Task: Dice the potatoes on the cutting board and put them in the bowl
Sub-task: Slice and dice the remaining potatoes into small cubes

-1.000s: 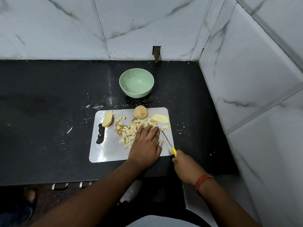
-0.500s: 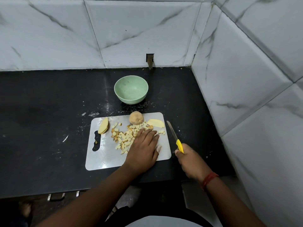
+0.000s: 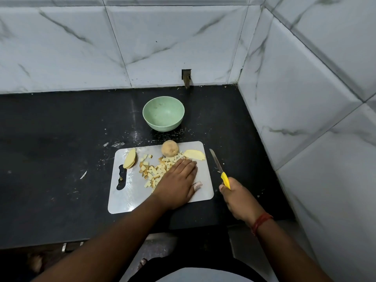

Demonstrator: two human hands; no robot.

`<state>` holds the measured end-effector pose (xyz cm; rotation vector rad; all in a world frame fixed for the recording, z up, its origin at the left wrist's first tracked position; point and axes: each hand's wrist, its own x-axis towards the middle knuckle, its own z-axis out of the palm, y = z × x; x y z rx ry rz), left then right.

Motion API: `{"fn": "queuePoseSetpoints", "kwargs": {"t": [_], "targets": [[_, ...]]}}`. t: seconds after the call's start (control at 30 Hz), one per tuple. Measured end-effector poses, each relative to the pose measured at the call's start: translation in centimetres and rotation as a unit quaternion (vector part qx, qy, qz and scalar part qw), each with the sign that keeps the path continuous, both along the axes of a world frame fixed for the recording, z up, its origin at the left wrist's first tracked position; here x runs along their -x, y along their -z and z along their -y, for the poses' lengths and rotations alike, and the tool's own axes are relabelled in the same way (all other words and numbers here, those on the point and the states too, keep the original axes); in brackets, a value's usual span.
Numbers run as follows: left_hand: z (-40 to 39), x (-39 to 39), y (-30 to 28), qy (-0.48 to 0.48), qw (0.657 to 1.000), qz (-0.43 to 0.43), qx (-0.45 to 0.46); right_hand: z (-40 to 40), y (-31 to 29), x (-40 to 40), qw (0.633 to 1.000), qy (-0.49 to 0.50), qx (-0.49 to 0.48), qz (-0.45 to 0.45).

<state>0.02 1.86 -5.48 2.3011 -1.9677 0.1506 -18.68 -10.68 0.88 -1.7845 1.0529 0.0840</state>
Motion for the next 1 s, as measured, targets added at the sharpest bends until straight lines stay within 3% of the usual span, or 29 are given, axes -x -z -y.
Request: {"fn": "queuePoseSetpoints", "kwargs": {"t": [0.17, 0.3, 0.53, 0.9, 1.0], "targets": [[1.4, 0.4, -1.3, -0.046, 0.997, -0.007, -0.055, 0.0, -0.6, -1.2, 0.989, -0.080, 0.085, -0.090], [2.3, 1.0, -1.5, -0.046, 0.997, 0.011, -0.067, 0.3, -0.5, -2.4, 0.982, -0.089, 0.100, -0.131], [3.2, 0.9, -2.5, -0.048, 0.996, 0.002, -0.075, 1.0, -0.7, -4.1, 0.981, -0.075, 0.104, -0.147], [3.6, 1.6, -2.3, -0.041, 0.997, -0.060, -0.038, 0.3, -1.0, -2.7, 0.990, -0.055, 0.083, -0.099], [3.2, 1.3, -2.1, -0.051, 0.998, -0.042, -0.021, 0.1, -1.0, -2.2, 0.991, -0.052, 0.077, -0.093]]}}
